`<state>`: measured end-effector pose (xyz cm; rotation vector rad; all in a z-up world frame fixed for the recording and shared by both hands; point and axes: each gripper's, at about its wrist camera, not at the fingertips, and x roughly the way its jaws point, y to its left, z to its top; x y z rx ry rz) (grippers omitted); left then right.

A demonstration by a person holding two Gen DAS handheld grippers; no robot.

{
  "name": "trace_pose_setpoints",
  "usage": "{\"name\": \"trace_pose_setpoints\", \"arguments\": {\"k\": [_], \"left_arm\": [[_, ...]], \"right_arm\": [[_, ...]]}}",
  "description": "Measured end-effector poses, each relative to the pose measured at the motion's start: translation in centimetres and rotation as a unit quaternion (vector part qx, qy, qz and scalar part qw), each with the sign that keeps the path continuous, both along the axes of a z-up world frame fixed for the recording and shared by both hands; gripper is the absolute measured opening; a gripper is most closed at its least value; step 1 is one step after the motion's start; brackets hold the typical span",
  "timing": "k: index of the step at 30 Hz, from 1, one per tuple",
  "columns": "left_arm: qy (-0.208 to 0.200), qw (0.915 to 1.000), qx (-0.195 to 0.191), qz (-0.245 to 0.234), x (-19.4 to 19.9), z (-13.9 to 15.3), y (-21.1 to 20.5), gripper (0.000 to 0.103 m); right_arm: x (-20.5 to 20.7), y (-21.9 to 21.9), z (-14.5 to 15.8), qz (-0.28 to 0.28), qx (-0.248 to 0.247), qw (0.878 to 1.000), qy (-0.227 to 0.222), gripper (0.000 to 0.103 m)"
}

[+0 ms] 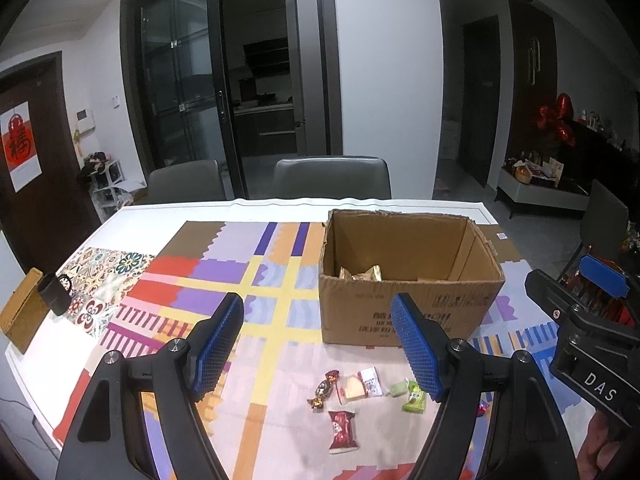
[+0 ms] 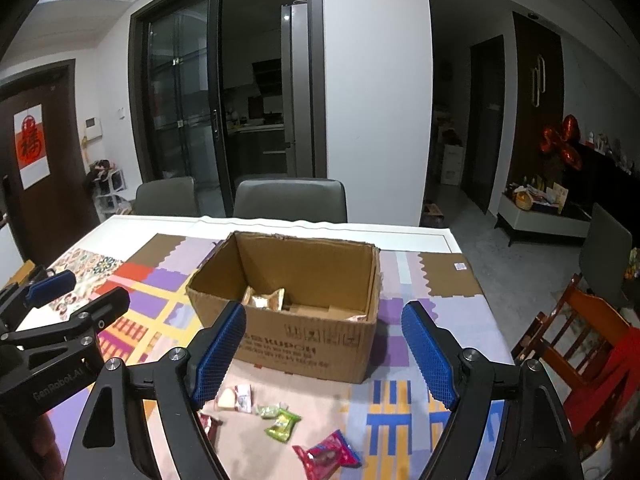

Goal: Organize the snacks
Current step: 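Move both open grippers back from the box toward the remaining snacks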

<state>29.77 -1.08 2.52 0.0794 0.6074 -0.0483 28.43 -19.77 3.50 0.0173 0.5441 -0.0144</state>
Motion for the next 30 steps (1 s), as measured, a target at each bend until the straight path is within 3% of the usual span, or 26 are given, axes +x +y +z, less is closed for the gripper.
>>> {"name": "trace_pose_setpoints", "arguments": {"k": [18,30], "left_arm": [[0.019,0.9997,0.000,0.016,-2.2,-3.1,1.1,0.076],[0.048,0.9986,0.001,0.024,-2.4,-6.7,1.2,0.076]], "right_arm": [[-1.1,1.5,-3.5,0.012,-0.007,0.999,0.032,0.081],[-0.9,2.0,-6.9,0.022,-0.003,0.997,0.069,0.081]]}}
